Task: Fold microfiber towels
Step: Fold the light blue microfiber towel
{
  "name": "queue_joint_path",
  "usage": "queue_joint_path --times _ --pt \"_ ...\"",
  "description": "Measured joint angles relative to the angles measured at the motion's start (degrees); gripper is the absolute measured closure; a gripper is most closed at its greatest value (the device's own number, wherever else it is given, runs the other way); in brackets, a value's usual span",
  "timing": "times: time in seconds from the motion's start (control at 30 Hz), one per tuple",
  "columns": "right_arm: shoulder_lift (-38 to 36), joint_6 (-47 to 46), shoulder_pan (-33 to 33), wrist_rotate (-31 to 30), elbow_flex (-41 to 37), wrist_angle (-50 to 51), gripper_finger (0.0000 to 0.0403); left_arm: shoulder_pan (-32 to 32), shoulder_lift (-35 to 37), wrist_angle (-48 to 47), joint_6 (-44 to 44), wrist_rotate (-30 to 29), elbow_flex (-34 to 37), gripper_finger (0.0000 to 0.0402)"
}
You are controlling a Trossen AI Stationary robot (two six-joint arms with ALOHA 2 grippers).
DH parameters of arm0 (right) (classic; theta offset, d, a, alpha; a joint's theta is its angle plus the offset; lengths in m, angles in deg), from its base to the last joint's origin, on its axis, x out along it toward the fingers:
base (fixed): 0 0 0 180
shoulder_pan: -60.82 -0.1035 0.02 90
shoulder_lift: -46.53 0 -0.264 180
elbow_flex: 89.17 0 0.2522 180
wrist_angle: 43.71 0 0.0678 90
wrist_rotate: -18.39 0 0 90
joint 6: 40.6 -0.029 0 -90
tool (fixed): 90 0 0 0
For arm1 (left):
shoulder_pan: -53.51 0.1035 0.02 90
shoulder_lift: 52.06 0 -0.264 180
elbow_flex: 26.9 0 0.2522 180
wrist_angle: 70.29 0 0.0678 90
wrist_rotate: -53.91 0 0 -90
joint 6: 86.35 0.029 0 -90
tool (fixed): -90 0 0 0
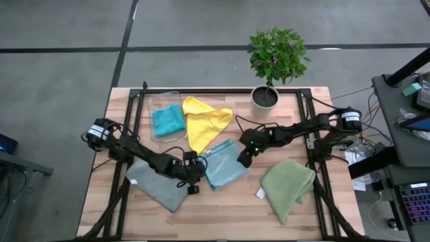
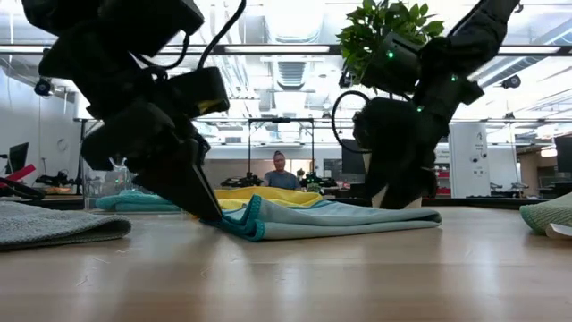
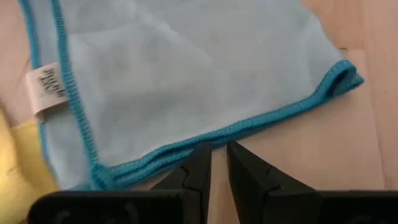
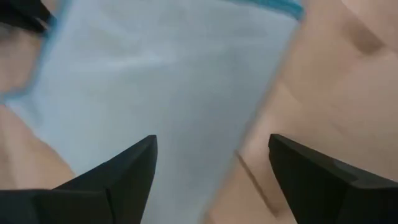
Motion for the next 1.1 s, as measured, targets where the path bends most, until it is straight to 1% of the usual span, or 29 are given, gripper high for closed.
queue_joint_path --times 0.17,0.33,0.83,0.93,1.1 --pt "3.71 -0.36 0.0 2.62 -0.72 -8.55 0.013 -0.09 -1.55 0.67 -0.02 -0.49 -0.17 0.0364" --pt "4.92 -2.0 0.0 3.29 -0.82 -12.88 0.0177 -0.09 -1.64 0.67 -0.05 -0.51 -0.2 0.0364" --pt "4.32 -3.37 -0.02 3.11 -1.03 -12.43 0.0345 -0.04 -1.62 0.48 -0.09 -0.29 -0.26 0.0364" --pt "4.32 -3.37 -0.02 3.11 -1.03 -12.44 0.0366 -0.02 -1.62 0.47 -0.09 -0.24 -0.26 0.0364" --pt "2.31 -3.04 -0.02 2.82 -1.0 -9.21 0.0384 0.0 -1.24 0.3 -0.01 0.03 -0.24 0.0364"
